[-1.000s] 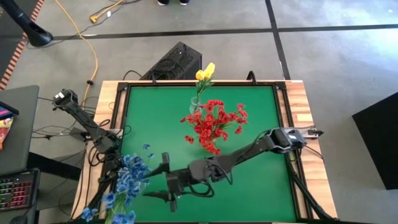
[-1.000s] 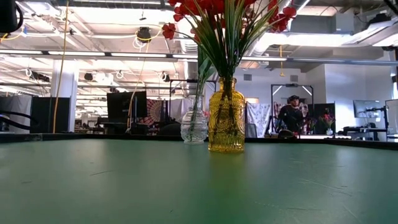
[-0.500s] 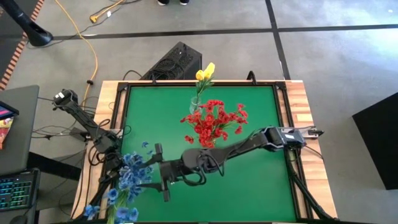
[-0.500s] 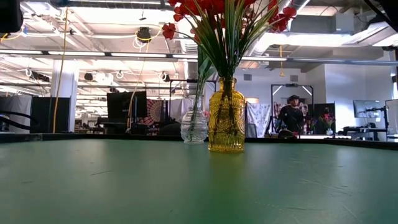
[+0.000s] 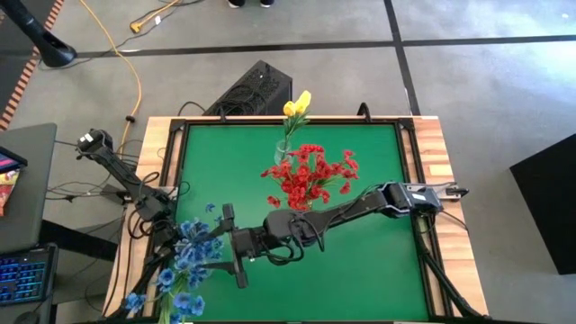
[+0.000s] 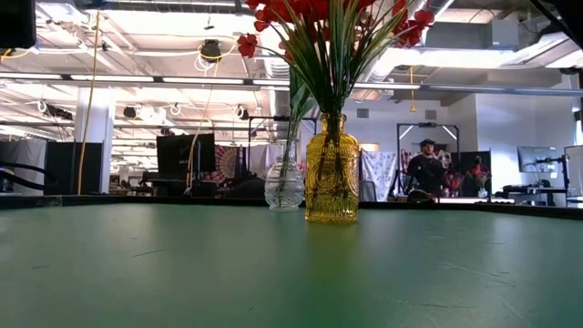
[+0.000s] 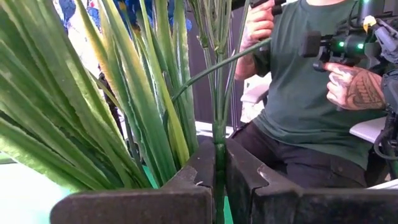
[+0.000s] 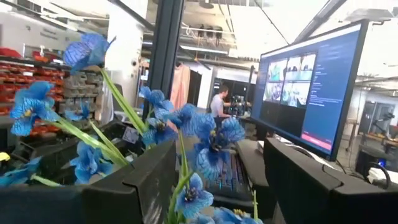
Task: Sort flowers into vase by color
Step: Put the blue flowers into the bottom transparent vase
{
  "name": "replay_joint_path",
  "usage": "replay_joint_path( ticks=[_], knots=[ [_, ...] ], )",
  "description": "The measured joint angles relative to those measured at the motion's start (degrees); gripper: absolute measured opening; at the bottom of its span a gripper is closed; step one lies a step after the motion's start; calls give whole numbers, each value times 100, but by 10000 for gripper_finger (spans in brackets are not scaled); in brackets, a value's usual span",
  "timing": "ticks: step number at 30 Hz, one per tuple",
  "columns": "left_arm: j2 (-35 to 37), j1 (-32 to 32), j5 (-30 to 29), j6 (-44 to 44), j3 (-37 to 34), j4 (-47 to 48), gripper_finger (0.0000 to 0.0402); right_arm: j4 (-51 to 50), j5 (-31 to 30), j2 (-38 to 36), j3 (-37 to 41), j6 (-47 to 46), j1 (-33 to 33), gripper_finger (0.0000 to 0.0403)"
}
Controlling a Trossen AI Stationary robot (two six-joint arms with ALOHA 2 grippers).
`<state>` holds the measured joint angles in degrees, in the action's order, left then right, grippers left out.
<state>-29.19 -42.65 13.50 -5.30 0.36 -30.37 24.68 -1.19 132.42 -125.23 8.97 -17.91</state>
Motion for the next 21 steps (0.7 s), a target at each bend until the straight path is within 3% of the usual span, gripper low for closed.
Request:
replay_joint_path(
  ticks=[7,21],
  knots=[
    [0,0,-2,0,0,2,0,-30,-2,2,0,-2,2,218],
    [0,-2,-81,149,0,2,1,-17,-2,0,2,7,2,70]
  ],
)
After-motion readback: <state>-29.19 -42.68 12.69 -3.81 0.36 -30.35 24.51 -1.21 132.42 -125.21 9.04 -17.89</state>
